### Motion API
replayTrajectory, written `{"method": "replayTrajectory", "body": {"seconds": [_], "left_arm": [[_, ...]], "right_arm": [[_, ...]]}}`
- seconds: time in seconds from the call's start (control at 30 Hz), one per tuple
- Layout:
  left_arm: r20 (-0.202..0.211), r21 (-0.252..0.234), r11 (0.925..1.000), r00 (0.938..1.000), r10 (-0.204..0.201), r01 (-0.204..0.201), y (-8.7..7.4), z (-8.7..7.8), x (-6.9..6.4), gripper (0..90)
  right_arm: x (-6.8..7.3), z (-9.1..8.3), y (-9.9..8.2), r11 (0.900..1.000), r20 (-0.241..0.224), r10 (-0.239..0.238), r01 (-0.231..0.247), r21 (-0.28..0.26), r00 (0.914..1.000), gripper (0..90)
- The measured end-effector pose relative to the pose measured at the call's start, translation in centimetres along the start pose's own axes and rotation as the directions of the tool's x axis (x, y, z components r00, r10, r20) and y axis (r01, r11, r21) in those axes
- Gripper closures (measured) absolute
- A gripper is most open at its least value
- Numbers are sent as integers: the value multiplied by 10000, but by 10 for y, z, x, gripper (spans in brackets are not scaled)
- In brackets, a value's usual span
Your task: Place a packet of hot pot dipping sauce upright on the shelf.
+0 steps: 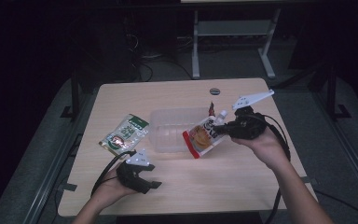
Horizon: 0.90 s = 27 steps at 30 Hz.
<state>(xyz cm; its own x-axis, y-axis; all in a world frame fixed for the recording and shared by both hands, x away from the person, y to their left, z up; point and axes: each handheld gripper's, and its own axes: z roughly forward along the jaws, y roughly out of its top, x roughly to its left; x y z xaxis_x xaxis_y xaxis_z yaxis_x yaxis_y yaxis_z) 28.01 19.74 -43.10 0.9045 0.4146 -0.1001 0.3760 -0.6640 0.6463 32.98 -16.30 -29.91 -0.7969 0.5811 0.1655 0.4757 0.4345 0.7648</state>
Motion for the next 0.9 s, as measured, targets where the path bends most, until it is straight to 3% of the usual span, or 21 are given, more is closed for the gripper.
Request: {"method": "replayTrajectory", "body": {"seconds": [0.13,0.33,0.47,0.9], "left_arm": [[-22,-150,9998,9999,-105,105,-1,1,0,308],[-33,44,9999,9999,135,-135,0,-1,3,312],[-31,42,10000,10000,55,-55,-1,-1,2,313],[25,-47,9999,10000,-91,91,-1,0,2,318]], "right_arm": [[-3,0,13,9999,218,139,-138,-40,9997,889],[-10,2,30,9995,509,306,-301,-113,9982,889],[-16,6,38,9990,789,438,-432,-89,9959,889],[-28,31,56,9955,1566,628,-730,601,9857,888]]}}
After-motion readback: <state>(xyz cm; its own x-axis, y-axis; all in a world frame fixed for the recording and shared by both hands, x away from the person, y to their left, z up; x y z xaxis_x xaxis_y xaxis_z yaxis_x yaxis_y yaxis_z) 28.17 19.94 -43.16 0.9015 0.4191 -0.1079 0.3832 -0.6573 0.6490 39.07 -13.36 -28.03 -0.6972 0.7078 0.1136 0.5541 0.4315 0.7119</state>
